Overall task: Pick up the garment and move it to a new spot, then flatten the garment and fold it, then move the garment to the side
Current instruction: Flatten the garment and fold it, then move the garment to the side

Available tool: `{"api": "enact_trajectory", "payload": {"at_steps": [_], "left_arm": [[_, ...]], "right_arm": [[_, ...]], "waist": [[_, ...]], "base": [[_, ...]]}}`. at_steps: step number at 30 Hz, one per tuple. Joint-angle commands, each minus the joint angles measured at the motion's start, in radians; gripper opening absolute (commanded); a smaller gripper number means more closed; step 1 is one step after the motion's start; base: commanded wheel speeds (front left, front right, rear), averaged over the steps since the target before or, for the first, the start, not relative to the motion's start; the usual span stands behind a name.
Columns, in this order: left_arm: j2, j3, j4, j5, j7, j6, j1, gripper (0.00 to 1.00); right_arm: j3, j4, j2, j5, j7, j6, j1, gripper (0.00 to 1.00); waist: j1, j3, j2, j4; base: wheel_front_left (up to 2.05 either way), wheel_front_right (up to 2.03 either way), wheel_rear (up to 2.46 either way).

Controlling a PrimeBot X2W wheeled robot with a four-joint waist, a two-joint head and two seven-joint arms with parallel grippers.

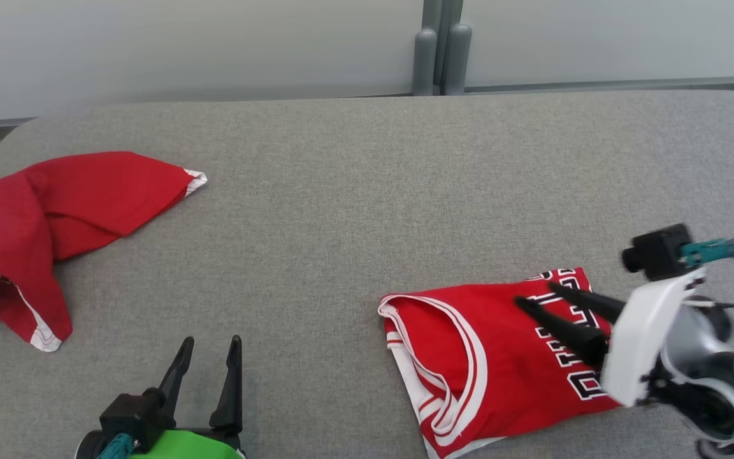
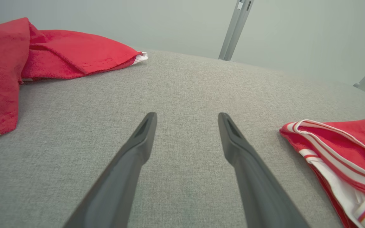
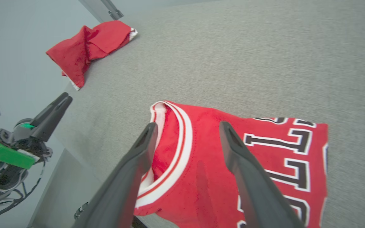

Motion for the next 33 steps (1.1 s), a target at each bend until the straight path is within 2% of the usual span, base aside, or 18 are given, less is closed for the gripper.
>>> {"api": "enact_trajectory", "payload": {"at_steps": [1,4,7,11,21,22,23,24,29,33], "left_arm": [[0.004,0.006,-0.016,0.009,-0.002,0.003,-0.008,1.0],[0.0,0.003,-0.03,0.014,-0.002,-0.006,-0.029,1.0],[-0.01,0.002,-0.034,0.017,-0.002,-0.012,-0.044,1.0],[-0.03,0.001,-0.026,0.025,-0.002,-0.023,-0.069,1.0],[-0.056,0.015,-0.01,0.047,-0.003,-0.04,-0.084,1.0],[-0.057,0.017,-0.008,0.048,-0.003,-0.043,-0.082,1.0],[-0.058,0.019,-0.005,0.049,-0.003,-0.046,-0.08,1.0],[-0.058,0.022,-0.004,0.051,-0.003,-0.047,-0.079,1.0],[-0.06,0.042,-0.004,0.054,-0.003,-0.049,-0.063,1.0],[-0.059,0.052,-0.012,0.061,-0.003,-0.052,-0.048,1.0]], "right_arm": [[-0.082,0.005,-0.056,-0.014,0.058,0.0,0.025,1.0],[-0.18,0.034,-0.109,-0.021,0.16,0.001,0.049,1.0],[-0.237,0.068,-0.13,-0.028,0.236,0.0,0.051,1.0],[-0.266,0.137,-0.098,-0.07,0.289,0.0,0.016,1.0],[-0.228,0.296,-0.004,-0.117,0.287,0.0,-0.06,1.0],[-0.214,0.301,-0.003,-0.114,0.283,0.0,-0.065,0.77],[-0.205,0.307,-0.003,-0.109,0.276,0.0,-0.067,0.27],[-0.193,0.31,-0.001,-0.097,0.273,0.001,-0.067,0.0],[-0.168,0.302,-0.012,-0.031,0.237,0.0,-0.085,0.0],[-0.154,0.287,-0.03,0.004,0.211,0.0,-0.092,0.0]], "waist": [[0.0,0.036,0.011,-0.014],[0.0,0.07,0.011,-0.008],[0.0,0.101,0.011,-0.002],[0.0,0.131,0.011,0.024],[0.0,0.138,0.011,0.06],[0.0,0.136,0.011,0.061],[0.0,0.134,0.011,0.061],[0.0,0.132,0.011,0.06],[0.0,0.111,0.011,0.035],[0.0,0.094,0.011,-0.013]], "base": [[0.0,0.0,0.0],[0.0,0.0,0.0],[0.0,0.0,0.0],[0.0,0.0,0.0],[0.0,0.0,0.0],[0.0,0.0,0.0],[0.0,0.0,0.0],[0.0,0.0,0.0],[0.0,0.0,0.0],[0.0,0.0,0.0]]}}
